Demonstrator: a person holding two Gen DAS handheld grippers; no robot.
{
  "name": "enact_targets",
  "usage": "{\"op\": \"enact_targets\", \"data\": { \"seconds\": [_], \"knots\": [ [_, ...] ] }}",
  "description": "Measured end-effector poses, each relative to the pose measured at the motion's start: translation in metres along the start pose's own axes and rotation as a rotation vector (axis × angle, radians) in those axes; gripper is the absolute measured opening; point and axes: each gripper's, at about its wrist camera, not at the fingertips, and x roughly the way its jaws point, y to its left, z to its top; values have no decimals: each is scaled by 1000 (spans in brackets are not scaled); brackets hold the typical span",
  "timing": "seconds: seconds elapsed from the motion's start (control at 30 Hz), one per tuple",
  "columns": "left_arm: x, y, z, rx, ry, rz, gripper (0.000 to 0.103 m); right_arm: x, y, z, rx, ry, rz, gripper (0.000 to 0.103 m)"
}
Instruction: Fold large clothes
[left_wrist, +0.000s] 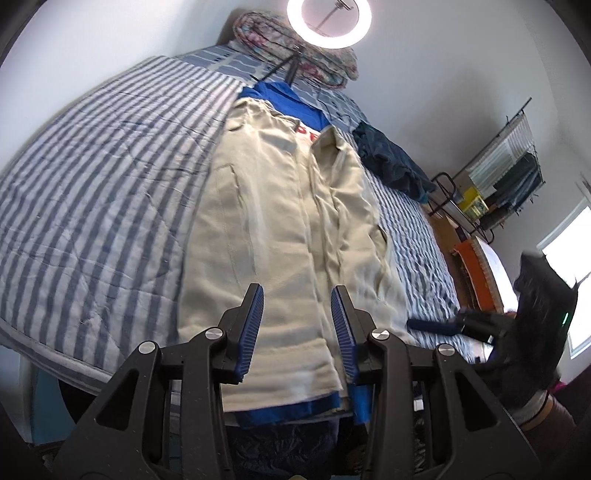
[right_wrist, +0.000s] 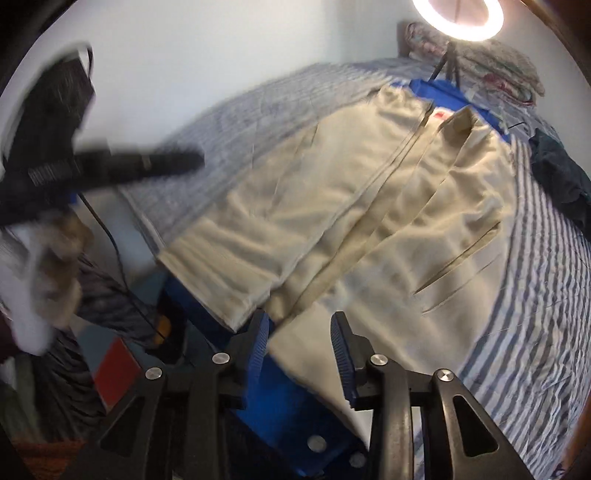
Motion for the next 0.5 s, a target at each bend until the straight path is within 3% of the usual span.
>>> {"op": "enact_targets", "data": {
  "seconds": [0.17,0.3,0.5],
  "knots": [
    [28,-27,-20,29,111,-90,38,-32,-51,17,120,-103,-37,43],
    [56,-48,-35,59,192,-105,38,-31,-98,40,201,-128,-44,44],
    [90,-65,-41,91,243,-73,38,-16,-146,84,214,-142,-97,49]
  ]
}}
